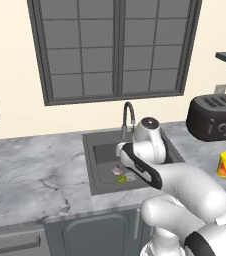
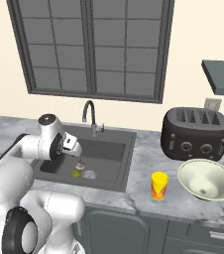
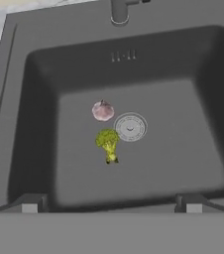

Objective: Remove the garlic and broccoli from the sink. Then move the bowl and cup from the counter to the sink for washing.

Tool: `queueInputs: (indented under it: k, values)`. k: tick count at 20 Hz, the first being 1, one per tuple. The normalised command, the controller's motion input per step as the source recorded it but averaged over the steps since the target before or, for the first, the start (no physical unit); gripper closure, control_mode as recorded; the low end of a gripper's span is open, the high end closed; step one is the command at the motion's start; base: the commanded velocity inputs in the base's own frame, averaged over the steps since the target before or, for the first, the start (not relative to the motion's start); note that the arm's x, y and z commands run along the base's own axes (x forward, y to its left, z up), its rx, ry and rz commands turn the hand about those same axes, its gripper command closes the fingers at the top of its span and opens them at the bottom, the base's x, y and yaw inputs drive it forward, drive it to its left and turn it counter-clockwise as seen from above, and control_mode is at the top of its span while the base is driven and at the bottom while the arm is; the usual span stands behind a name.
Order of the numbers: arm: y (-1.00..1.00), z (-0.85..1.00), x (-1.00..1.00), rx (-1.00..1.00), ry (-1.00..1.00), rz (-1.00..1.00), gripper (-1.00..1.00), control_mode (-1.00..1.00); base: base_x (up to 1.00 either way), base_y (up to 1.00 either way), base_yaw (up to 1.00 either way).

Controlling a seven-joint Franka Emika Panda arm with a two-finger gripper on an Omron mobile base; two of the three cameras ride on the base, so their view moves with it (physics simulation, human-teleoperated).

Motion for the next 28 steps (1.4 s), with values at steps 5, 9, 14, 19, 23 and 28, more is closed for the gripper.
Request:
queueInputs:
  k: [5, 9, 14, 19, 23, 28]
  values:
    - [0.02, -0.15, 0.20, 0.00, 0.00, 0.00, -1.00, -1.00, 0.00, 0.00, 0.00]
    - [0.00, -0.13, 0.20, 0.00, 0.00, 0.00, -1.00, -1.00, 0.00, 0.00, 0.00]
    - [0.00, -0.13, 0.15, 0.00, 0.00, 0.00, -1.00, -1.00, 0.00, 0.00, 0.00]
    - [0.00, -0.14, 0.09, 0.00, 0.00, 0.00, -1.00, -1.00, 0.00, 0.00, 0.00]
    - [0.00, -0.12, 0.09, 0.00, 0.00, 0.00, -1.00, -1.00, 0.00, 0.00, 0.00]
    - [0.00, -0.13, 0.12, 0.00, 0.00, -0.01, -1.00, -1.00, 0.00, 0.00, 0.00]
